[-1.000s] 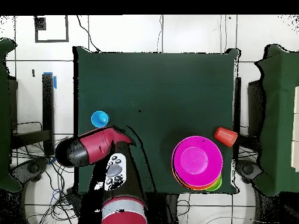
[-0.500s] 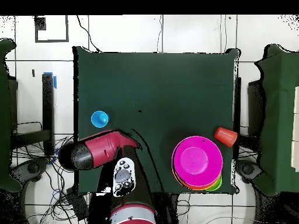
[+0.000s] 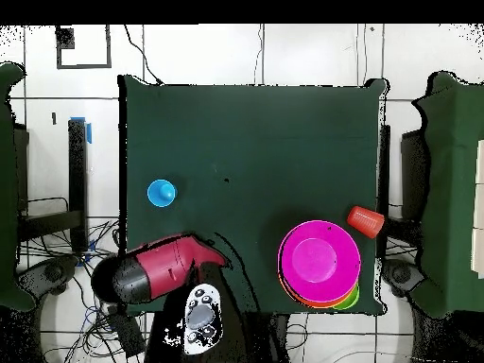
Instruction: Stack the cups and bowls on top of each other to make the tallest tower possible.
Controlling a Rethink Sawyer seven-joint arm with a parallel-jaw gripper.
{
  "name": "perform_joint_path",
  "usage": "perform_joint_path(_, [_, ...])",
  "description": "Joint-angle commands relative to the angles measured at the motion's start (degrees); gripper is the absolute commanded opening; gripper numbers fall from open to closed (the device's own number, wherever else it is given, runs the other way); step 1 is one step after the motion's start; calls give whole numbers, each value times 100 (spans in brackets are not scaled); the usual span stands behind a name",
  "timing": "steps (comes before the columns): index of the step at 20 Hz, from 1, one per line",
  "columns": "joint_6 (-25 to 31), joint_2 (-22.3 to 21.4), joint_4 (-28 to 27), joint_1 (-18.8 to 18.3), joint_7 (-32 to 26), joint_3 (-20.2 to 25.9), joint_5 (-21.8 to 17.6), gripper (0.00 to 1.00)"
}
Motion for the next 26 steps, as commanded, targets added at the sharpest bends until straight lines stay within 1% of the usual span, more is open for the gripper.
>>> perform_joint_path(1, [143,-43,380,-37,-431,447,-218,100])
perform_joint_path(3, [55,105,263,74,-352,326,-364,100])
perform_joint_path(5, [-72,435,-1,318,-160,83,-606,100])
perform_joint_path(8, [-436,1008,-379,721,233,-294,-899,100])
perform_joint_path(11, [-622,1336,-618,943,414,-503,-980,100])
perform_joint_path(16, [-774,1559,-762,1034,365,-648,-965,100])
perform_joint_path(18, [-844,1624,-795,1011,291,-689,-979,100])
perform_joint_path(26, [-1289,1854,-811,1066,205,-864,-998,100])
